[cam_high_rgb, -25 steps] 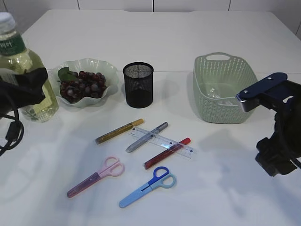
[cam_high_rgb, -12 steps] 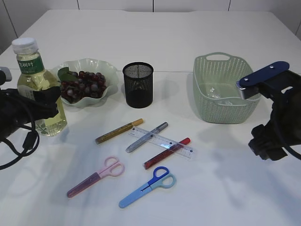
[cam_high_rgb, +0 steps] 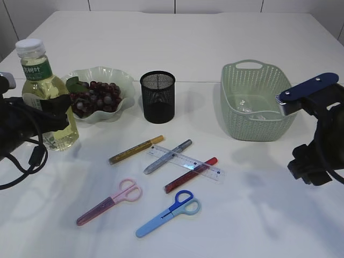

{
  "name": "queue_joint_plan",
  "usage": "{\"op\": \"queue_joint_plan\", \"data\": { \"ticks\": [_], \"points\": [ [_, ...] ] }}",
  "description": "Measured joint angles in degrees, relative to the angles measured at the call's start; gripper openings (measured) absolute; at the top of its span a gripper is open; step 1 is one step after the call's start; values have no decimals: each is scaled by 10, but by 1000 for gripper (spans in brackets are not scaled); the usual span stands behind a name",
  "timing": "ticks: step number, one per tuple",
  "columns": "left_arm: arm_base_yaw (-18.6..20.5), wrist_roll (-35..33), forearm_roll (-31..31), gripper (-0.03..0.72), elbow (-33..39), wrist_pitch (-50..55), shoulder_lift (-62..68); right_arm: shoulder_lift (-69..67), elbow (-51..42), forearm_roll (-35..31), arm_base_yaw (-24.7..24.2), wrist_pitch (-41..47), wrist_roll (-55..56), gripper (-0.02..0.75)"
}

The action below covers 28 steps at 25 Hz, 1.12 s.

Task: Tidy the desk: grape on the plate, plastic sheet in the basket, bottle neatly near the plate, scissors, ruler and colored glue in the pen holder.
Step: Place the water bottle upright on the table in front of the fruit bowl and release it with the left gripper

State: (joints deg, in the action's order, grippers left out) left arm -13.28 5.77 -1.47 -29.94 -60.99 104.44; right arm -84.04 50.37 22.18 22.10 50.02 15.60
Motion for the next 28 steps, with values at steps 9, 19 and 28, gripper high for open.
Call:
{"op": "queue_joint_plan", "data": {
  "ticks": [9,19,28],
  "points": [
    [-1,0,32,433,-35,0,52,0,-6,-10,0,-15,3,584],
    [-1,0,34,433,-64,0,107,0,-6,-10,0,-16,4,584],
    [-1,0,34,444,-65,0,113,0,-7,-10,0,-19,5,584]
  ]
}}
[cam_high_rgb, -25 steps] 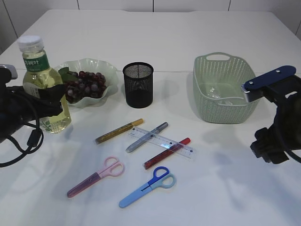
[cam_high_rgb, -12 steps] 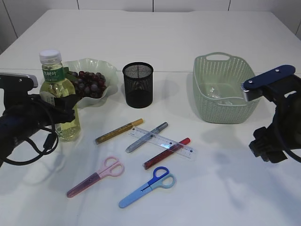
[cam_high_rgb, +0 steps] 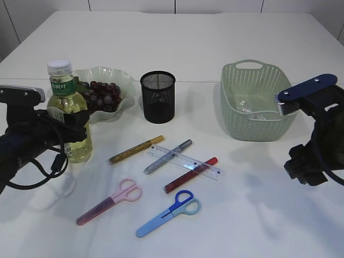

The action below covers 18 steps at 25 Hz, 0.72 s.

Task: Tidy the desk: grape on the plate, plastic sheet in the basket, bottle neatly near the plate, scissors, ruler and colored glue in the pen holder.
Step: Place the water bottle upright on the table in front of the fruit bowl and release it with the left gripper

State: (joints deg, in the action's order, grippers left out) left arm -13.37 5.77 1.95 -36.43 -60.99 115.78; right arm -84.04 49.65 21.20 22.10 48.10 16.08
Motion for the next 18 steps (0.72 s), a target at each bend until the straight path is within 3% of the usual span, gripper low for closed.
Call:
{"op": "queue_joint_plan", "data": {
  "ticks": [18],
  "points": [
    [0,-49,-5,492,0,-5,2,0,0,3,0,-1,0,583]
  ]
}}
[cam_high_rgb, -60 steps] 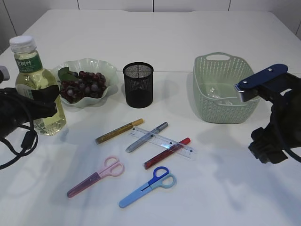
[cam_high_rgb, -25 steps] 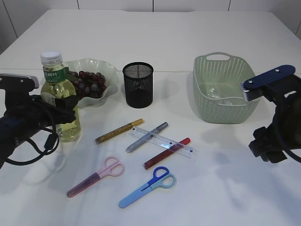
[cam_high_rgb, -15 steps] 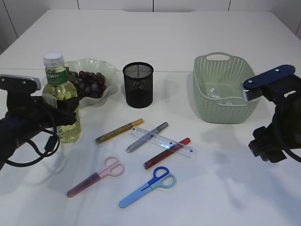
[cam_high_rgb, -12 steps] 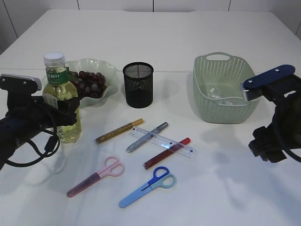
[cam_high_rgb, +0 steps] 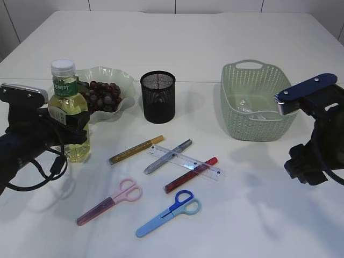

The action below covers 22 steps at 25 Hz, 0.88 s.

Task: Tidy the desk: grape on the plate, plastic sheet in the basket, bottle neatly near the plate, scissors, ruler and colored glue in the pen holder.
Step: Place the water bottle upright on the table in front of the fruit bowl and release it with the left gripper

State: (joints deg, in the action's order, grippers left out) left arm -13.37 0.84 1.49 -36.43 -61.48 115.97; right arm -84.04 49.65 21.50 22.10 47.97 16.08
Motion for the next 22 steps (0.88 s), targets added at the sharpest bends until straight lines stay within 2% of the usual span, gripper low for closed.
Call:
{"op": "queue_joint_plan", "data": {
  "ticks": [6,13,22],
  "points": [
    [0,-8,-6,492,0,-2,0,0,0,0,0,0,0,583],
    [0,-8,-56,492,0,-2,0,0,0,1,0,0,0,583],
    [0,-8,-70,491,0,-3,1,0,0,6,0,0,0,583]
  ]
}}
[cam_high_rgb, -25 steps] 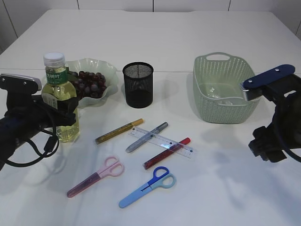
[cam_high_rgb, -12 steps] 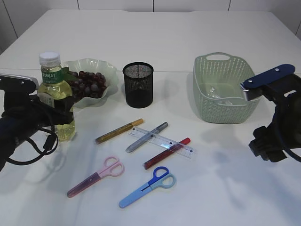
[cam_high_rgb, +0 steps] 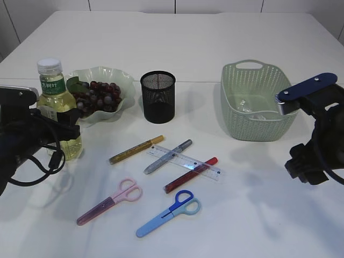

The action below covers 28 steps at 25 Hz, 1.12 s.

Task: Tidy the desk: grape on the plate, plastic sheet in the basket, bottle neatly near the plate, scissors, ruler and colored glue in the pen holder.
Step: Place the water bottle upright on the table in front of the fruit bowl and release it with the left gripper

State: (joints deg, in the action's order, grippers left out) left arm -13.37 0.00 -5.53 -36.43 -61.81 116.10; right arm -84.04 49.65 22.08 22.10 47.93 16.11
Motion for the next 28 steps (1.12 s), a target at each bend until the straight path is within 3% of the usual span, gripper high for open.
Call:
{"op": "queue_joint_plan", "data": {
  "ticks": [9,16,28],
  "points": [
    [0,0,-1,497,0,0,0,0,0,4,0,0,0,583],
    [0,0,2,603,-2,-25,0,0,0,5,0,0,0,583],
    [0,0,2,595,-4,-34,-3,0,0,5,0,0,1,583]
  ]
}}
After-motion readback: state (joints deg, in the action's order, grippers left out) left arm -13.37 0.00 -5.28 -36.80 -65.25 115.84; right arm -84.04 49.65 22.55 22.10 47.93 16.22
